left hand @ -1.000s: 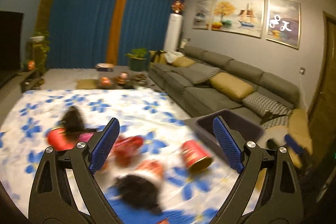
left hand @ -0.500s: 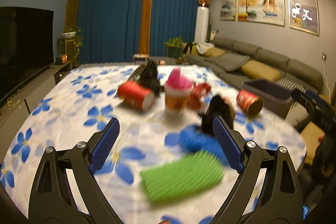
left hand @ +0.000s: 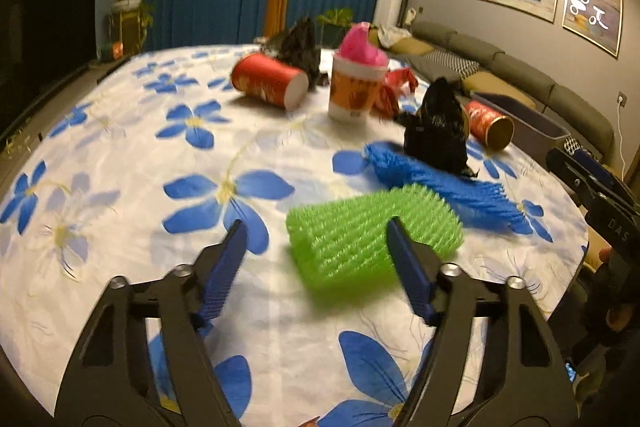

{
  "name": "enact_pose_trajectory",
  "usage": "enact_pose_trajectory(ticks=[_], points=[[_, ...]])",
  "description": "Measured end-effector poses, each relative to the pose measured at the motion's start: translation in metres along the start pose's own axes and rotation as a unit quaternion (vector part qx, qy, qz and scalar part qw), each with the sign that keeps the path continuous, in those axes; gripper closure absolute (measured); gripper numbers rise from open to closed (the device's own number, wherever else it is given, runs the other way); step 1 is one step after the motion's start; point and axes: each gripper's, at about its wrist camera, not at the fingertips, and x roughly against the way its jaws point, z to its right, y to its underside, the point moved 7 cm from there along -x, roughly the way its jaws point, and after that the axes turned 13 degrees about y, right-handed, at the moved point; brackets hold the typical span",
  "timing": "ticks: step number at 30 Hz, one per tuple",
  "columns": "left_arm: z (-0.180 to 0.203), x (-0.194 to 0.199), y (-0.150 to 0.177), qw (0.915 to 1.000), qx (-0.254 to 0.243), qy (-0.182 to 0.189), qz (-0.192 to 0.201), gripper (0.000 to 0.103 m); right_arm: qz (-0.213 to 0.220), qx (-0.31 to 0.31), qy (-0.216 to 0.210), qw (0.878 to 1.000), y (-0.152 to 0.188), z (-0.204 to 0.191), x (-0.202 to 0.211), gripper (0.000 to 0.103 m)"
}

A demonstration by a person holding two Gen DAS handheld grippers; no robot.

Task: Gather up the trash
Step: 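Move both open tools back over the table, then close the left tool on the green foam mesh sleeve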

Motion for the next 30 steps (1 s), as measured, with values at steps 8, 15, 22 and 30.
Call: enact_pose_trajectory(ticks=[8, 15, 22, 30], points=[[0.007, -0.019, 0.005, 0.9988, 0.016, 0.029, -0.036, 0.081, -0.025, 0.024, -0.009, 0.999, 0.015, -0.012, -0.012, 0.022], [0.011, -0.019, -0.001, 0.9989, 0.017, 0.037, -0.022, 0.095, -0.059, 0.046, -0.022, 0.997, 0.031, -0.024, -0.027, 0.028], [0.012, -0.019, -0.007, 0.9990, 0.017, 0.040, -0.014, 0.096, -0.082, 0.073, -0.027, 0.994, 0.041, -0.034, -0.038, 0.037], [0.015, -0.018, -0.017, 0.9992, 0.011, 0.037, -0.001, 0.096, -0.114, 0.094, -0.016, 0.989, 0.044, -0.037, -0.053, 0.072]])
